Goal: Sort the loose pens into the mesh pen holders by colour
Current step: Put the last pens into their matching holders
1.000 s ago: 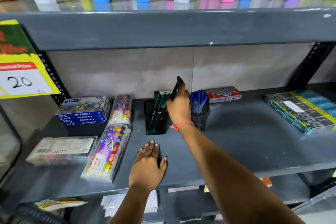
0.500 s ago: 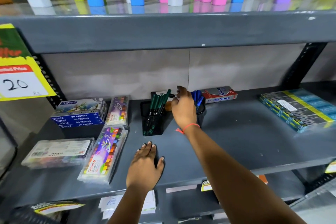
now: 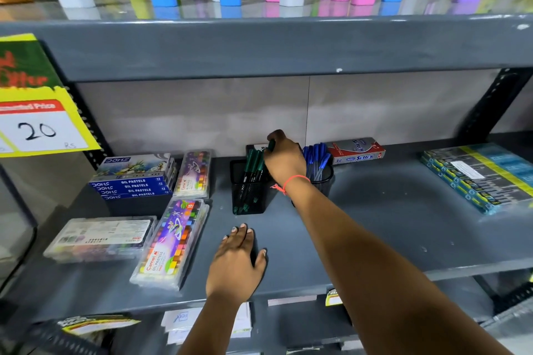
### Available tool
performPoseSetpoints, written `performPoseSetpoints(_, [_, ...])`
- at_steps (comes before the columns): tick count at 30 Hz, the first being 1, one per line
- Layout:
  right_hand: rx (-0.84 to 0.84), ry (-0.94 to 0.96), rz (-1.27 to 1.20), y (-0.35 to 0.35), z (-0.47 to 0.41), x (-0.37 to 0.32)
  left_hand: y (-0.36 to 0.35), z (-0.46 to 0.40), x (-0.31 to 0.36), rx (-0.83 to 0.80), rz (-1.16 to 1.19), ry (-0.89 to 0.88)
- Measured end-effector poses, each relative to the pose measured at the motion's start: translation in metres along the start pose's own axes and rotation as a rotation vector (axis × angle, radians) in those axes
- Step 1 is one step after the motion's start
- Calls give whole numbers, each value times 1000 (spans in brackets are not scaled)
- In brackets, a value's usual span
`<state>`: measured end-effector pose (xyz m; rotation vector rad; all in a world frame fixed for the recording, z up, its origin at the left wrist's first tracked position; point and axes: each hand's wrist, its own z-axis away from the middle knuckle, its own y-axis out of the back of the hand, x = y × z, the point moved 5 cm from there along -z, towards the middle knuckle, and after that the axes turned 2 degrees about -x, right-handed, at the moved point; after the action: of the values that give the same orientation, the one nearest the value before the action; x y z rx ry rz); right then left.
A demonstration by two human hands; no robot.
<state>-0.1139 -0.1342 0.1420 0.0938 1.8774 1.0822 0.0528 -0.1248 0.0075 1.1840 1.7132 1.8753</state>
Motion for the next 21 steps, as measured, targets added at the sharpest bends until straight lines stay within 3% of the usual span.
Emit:
performPoseSetpoints(6, [11, 133, 296, -11, 13, -6, 0, 0, 0, 3, -8, -1])
performPoseSetpoints(10, [43, 124, 338, -4, 12, 0, -1, 0, 0, 4, -4, 4])
performPoseSetpoints(15, [86, 3, 31, 12, 6, 6, -2, 0, -1, 9, -2, 3])
performPoseSetpoints(21, [328, -160, -257, 42, 8, 47, -2, 0, -1, 0, -1, 1])
